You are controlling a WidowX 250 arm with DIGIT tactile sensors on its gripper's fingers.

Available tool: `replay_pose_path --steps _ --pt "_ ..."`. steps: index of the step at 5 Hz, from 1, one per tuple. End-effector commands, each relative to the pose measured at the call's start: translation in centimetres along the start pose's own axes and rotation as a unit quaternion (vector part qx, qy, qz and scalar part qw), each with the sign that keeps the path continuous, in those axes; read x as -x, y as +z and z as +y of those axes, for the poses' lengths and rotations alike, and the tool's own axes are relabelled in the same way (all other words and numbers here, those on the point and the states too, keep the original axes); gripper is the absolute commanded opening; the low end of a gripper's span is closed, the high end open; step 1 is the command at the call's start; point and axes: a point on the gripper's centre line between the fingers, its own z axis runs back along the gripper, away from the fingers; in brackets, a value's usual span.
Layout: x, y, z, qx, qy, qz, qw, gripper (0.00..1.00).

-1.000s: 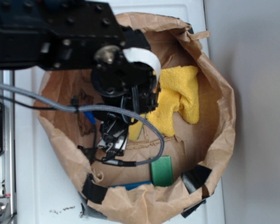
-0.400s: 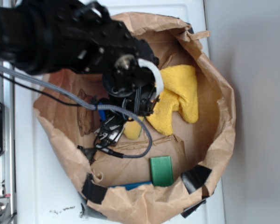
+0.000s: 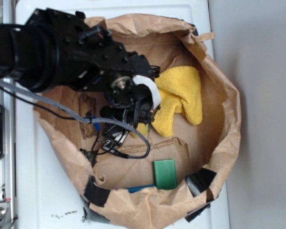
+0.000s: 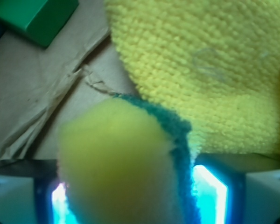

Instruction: Grab the green sponge.

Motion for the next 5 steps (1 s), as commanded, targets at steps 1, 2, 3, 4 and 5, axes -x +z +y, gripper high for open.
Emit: replay_pose_path --steps 1,2,3,4,5 --pt "-2.4 7.6 1.0 0.046 0.075 -0.02 0.996 0.0" --pt "-2.3 12.8 1.7 0.03 0.143 -0.049 0.988 0.0" --pt "-2.3 15.2 1.5 -0.024 0.211 -0.052 0.976 0.0" --pt "-1.8 15.8 1.0 -0.103 0.268 -0.04 0.957 0.0" --pt "-0.7 15.9 0.8 -0.163 0.297 -0.036 0.94 0.0"
